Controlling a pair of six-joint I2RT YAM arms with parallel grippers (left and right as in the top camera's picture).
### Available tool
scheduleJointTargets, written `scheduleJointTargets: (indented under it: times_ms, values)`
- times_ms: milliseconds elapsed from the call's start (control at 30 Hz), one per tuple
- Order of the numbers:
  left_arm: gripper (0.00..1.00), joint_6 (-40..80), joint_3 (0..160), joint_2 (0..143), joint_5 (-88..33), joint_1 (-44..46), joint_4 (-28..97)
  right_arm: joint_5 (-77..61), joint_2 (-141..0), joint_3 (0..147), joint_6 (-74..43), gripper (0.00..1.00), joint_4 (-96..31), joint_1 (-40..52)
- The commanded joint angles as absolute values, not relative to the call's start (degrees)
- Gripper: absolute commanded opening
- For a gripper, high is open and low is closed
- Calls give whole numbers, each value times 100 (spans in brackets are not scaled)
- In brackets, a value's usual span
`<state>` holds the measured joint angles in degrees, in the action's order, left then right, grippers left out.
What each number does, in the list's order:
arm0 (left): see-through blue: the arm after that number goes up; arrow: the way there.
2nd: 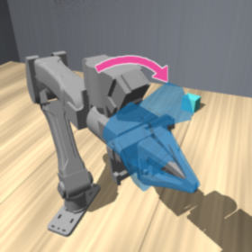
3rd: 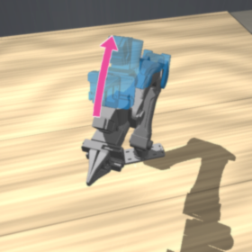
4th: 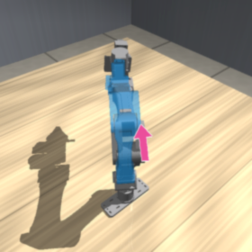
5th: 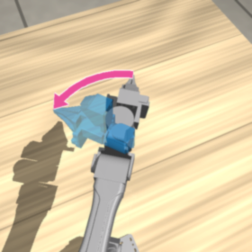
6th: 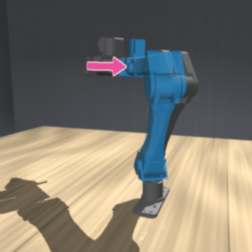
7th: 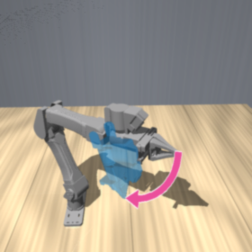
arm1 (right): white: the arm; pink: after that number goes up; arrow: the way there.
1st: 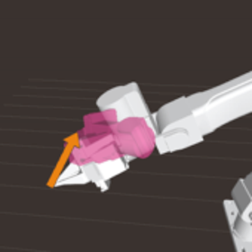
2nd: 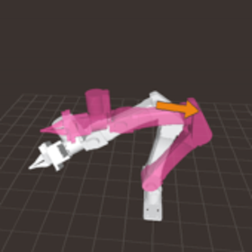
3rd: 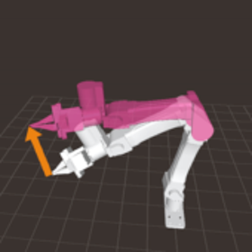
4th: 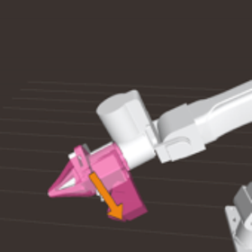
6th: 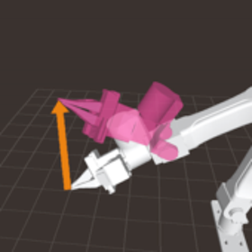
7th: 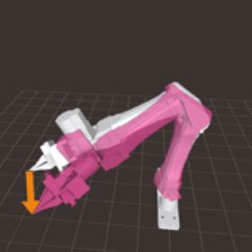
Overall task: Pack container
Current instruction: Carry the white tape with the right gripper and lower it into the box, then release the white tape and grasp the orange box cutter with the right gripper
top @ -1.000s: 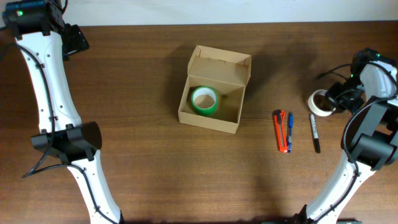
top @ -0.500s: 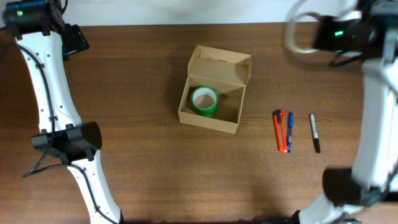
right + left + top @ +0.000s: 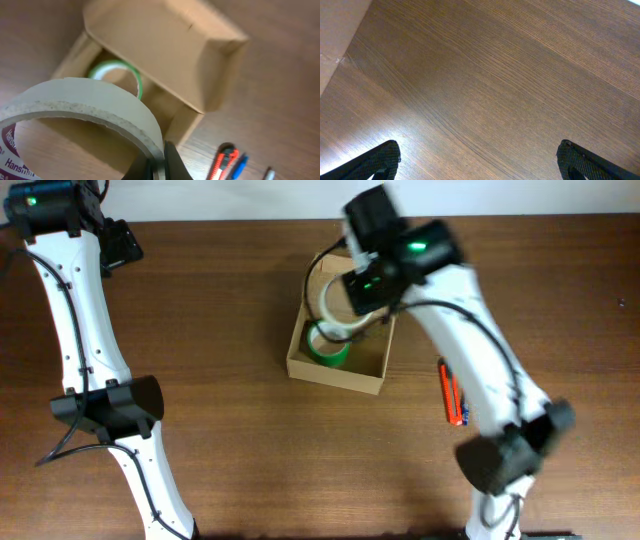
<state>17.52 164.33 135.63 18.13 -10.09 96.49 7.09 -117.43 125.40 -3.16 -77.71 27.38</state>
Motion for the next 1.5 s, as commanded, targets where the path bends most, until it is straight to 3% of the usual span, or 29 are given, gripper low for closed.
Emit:
scheduleJointTargets:
  times_ms: [0,1200,1333,1467]
  values:
    - [100,1684,16413,13343,1772,-1028,9666,746,-12055,12545,-209,4,-7666,2838]
    - [100,1684,16413,13343,1774,-1028,9666,176,-13631,12468,-408,4,-6976,2864]
    - [100,1684,16413,13343,1772,-1028,9666,200,-13646,12470,-473,23,-6906,2864]
    - [100,1684,16413,13343,1772,-1028,9666,242,-13631,12484,-469,29,-6973,2864]
